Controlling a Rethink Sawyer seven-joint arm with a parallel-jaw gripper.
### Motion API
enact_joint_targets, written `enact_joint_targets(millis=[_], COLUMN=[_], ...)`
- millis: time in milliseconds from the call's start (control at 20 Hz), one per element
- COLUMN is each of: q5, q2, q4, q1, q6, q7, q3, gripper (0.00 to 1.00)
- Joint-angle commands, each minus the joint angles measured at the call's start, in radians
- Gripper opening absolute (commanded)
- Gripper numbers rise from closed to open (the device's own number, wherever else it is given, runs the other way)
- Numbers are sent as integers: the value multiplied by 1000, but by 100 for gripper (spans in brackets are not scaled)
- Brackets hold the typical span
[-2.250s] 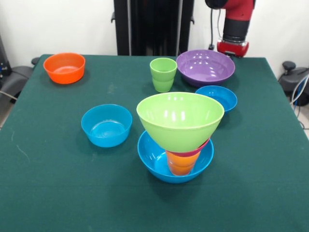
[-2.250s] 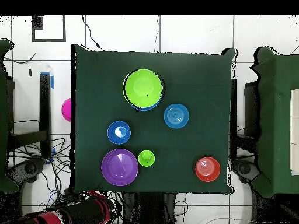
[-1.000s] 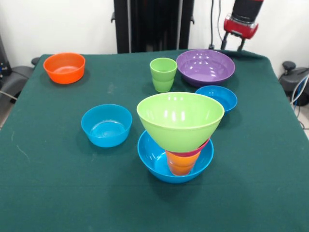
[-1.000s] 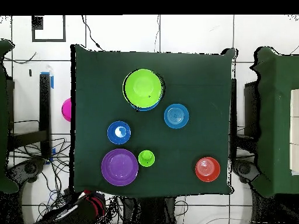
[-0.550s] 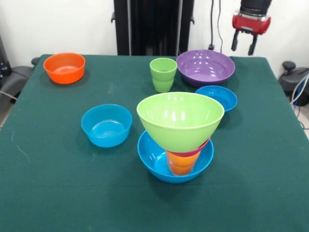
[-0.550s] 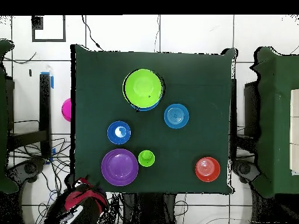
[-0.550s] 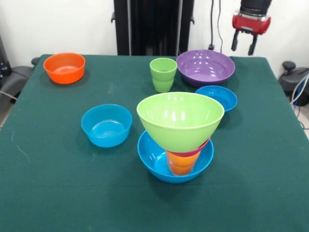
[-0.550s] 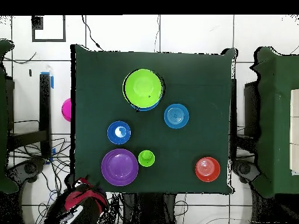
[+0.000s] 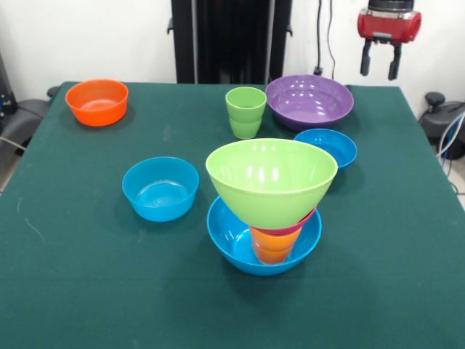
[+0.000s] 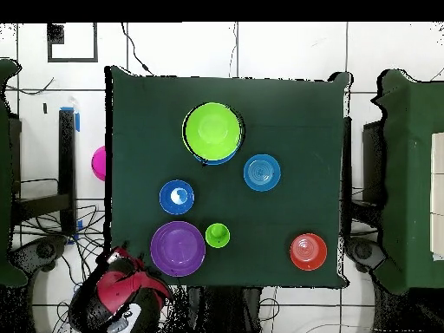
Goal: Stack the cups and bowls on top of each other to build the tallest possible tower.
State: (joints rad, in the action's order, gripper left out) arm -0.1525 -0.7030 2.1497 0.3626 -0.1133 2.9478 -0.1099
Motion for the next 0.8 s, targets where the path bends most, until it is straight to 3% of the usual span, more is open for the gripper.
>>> enact_joint_targets(millis=[50,500,800], q5=[-73,-135,-170], q2=[-9,73,150], q4=[-37,-97,-124], q1=[-43,-75,-54], q6=[57,4,-54], q7=[-50,-68,-52], q3=[118,67,3], gripper=[100,100,100])
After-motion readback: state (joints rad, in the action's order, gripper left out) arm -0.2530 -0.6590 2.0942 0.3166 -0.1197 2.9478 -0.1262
